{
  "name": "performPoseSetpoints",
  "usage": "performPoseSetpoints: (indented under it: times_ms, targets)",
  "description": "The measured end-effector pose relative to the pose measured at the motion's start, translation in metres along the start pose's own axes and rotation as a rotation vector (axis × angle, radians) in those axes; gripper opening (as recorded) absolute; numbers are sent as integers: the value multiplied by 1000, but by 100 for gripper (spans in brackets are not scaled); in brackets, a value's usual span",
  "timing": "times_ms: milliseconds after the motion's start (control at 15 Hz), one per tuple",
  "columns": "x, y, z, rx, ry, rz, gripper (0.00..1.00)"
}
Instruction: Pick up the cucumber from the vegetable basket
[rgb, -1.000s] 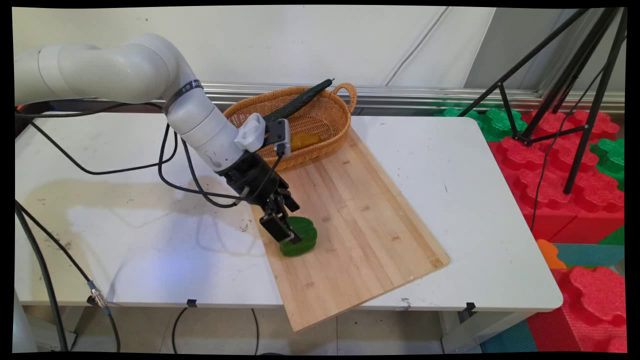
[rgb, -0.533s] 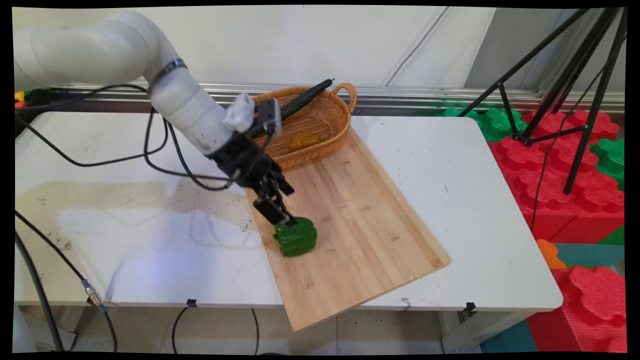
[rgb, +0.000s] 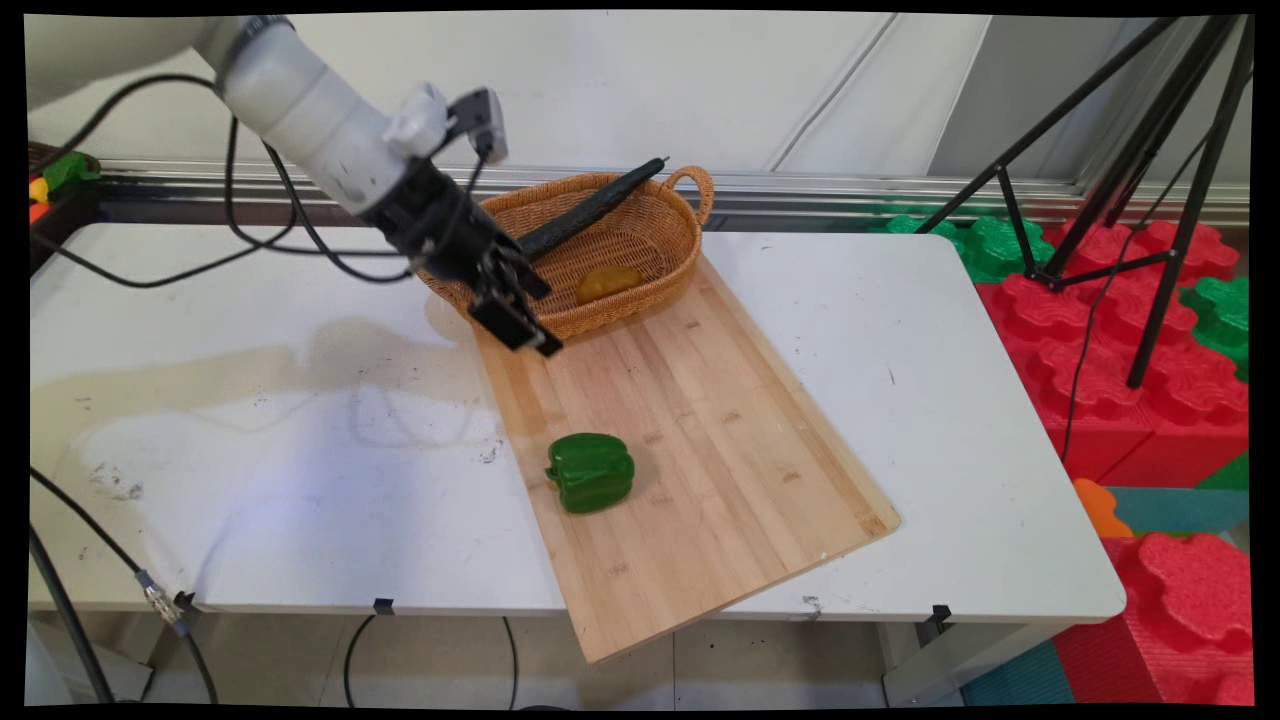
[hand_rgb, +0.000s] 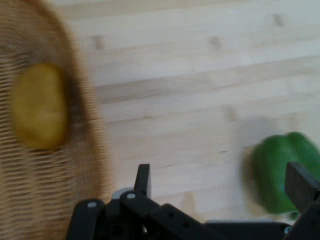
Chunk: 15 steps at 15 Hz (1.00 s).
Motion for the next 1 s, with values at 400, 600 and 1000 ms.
performPoseSetpoints:
  times_ms: [400, 600, 1000]
  targets:
    - [-2, -48, -30, 102, 17, -25, 100]
    - [-6, -74, -37, 151, 18, -34, 100]
    - [-22, -118, -23, 204, -20, -37, 100]
